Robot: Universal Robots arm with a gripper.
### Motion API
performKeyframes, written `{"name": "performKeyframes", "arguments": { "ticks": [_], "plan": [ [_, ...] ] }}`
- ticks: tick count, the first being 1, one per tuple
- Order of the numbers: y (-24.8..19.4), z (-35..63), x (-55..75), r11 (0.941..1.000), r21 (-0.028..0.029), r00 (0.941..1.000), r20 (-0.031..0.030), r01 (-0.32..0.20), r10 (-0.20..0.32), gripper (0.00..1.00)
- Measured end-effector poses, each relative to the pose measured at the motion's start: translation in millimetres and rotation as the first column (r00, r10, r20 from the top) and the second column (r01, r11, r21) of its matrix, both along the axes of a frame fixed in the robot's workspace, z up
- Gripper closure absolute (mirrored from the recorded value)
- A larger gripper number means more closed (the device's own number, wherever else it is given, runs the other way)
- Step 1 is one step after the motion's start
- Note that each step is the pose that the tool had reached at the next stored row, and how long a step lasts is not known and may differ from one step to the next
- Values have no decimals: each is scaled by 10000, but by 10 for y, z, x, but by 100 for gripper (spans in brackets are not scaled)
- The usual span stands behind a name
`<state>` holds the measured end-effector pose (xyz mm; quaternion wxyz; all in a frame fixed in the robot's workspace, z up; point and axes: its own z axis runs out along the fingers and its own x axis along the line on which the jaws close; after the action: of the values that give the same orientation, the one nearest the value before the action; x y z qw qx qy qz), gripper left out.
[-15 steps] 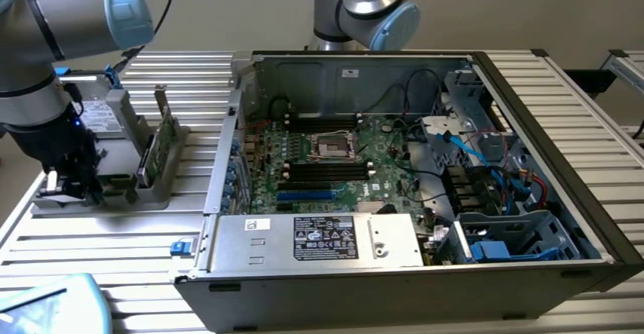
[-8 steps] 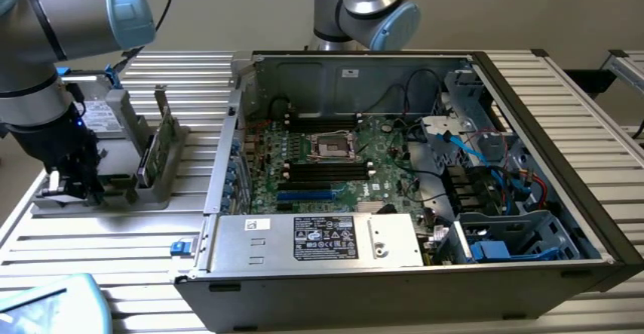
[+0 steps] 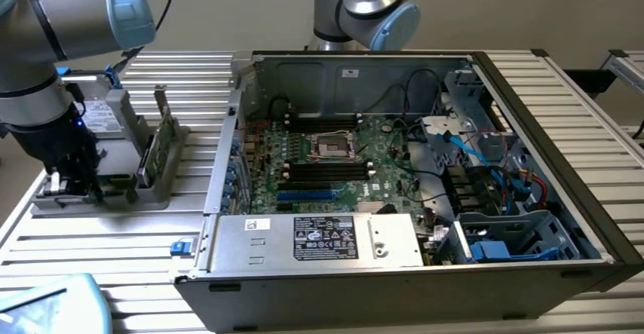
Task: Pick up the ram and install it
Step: 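Pick up the ram and move it above insertion slot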
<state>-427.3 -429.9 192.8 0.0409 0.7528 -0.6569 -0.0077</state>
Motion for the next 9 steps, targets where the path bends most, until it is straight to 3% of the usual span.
{"name": "performKeyframes", "arguments": {
  "ticks": [9],
  "plan": [
    [0,-1,0,10000,1,10000,1,0,0,85]
  ]
}}
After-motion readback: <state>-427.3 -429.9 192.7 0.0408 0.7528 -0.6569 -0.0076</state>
